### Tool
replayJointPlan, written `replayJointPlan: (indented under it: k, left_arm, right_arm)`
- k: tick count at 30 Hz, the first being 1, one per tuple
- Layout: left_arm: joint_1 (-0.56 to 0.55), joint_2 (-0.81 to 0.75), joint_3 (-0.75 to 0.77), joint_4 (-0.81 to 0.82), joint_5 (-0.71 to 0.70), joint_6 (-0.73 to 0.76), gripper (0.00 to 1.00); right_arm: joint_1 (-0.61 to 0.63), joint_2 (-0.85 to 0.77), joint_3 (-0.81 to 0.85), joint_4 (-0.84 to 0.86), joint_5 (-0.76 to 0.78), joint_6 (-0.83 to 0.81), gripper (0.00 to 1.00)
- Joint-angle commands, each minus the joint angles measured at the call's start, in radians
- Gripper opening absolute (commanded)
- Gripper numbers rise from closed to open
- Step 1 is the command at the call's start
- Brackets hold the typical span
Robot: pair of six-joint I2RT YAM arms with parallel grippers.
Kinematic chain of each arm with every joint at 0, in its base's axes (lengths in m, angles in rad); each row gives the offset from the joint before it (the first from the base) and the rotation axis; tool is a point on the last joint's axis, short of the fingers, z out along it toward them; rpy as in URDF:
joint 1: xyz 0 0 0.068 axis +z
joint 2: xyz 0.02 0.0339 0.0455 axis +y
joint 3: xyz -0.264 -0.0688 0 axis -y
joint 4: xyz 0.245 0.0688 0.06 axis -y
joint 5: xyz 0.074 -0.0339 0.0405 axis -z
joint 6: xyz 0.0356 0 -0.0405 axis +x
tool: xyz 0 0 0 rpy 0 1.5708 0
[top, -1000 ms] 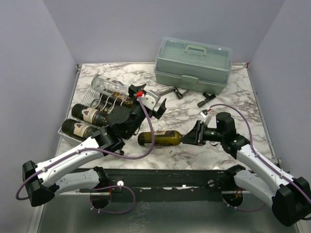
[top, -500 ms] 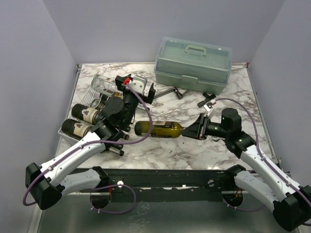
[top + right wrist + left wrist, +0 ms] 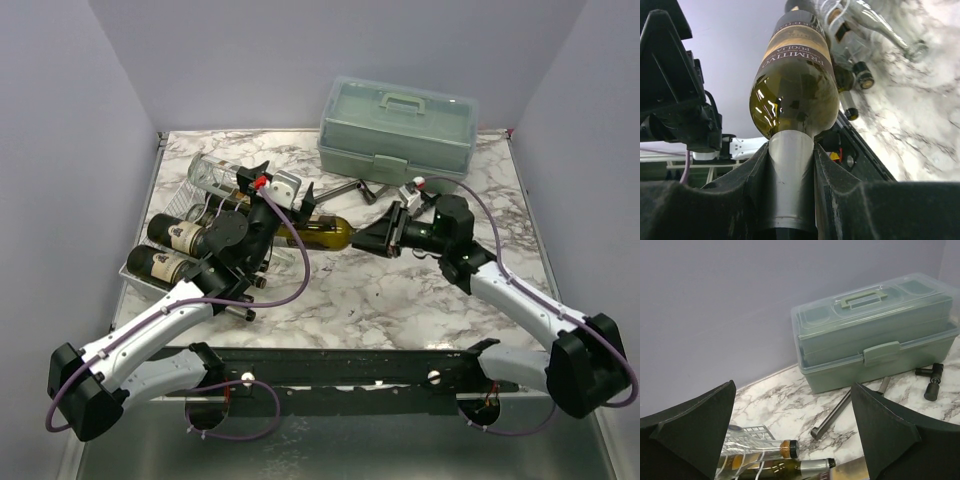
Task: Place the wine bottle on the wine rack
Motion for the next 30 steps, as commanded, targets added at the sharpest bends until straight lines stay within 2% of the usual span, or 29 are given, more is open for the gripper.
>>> replayJointPlan:
  k: [1, 6, 14, 20, 30]
  left_arm:
    - [0.01, -0.022, -0.006, 0.041, 0.015, -0.006, 0.99]
    - [0.013, -0.034, -0.012, 0.04, -0.005, 0.028, 0.99]
    - [0.023, -0.043, -0.021, 0.052, -0.113, 0.069, 0.99]
    - [0.031, -0.055, -0.028, 0.059, -0.109, 0.085, 0.99]
    - [0.034, -0.054, -0.036, 0.06, -0.094, 0.088, 0.99]
  right_arm:
    - [0.088, 0.087, 0.113, 0.314, 0.029, 0.089, 0.0]
    - [0.184, 0.254, 0.144, 0.543, 0.153, 0.174, 0.01]
    - [0.288, 0.532, 0.243, 0.843, 0.318, 0.264, 0.01]
    - [0.34, 0.654, 0.311, 0.905, 0.447, 0.262, 0.01]
    - [0.387, 0.803, 0.457, 0.86, 0.498, 0.251, 0.01]
